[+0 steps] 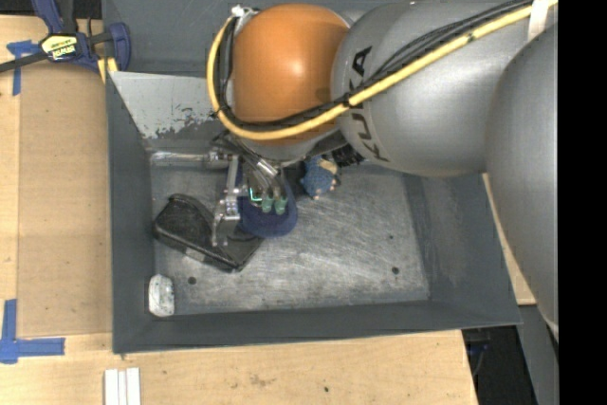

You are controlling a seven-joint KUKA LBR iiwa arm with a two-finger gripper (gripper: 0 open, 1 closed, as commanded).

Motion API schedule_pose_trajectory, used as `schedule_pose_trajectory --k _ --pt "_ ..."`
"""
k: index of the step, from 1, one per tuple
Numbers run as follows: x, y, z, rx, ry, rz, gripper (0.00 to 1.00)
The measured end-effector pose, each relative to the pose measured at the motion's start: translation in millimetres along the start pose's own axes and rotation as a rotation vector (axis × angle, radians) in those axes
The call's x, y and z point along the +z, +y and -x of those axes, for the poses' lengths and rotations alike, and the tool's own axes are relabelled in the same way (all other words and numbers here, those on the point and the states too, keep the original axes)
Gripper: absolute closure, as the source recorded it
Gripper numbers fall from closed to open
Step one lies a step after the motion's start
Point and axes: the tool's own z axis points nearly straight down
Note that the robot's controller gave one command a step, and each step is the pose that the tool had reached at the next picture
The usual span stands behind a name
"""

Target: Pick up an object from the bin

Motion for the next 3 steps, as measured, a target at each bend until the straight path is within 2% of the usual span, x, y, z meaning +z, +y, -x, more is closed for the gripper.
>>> schedule_pose_trajectory --k 1,2,3 --pt "84 -61 2.9 0.064 -0.016 0.006 0.00" --pt "120 -120 17.6 -0.079 -0.028 0.011 0.00" --pt "116 -119 19.4 -0.077 -0.034 0.012 1.00"
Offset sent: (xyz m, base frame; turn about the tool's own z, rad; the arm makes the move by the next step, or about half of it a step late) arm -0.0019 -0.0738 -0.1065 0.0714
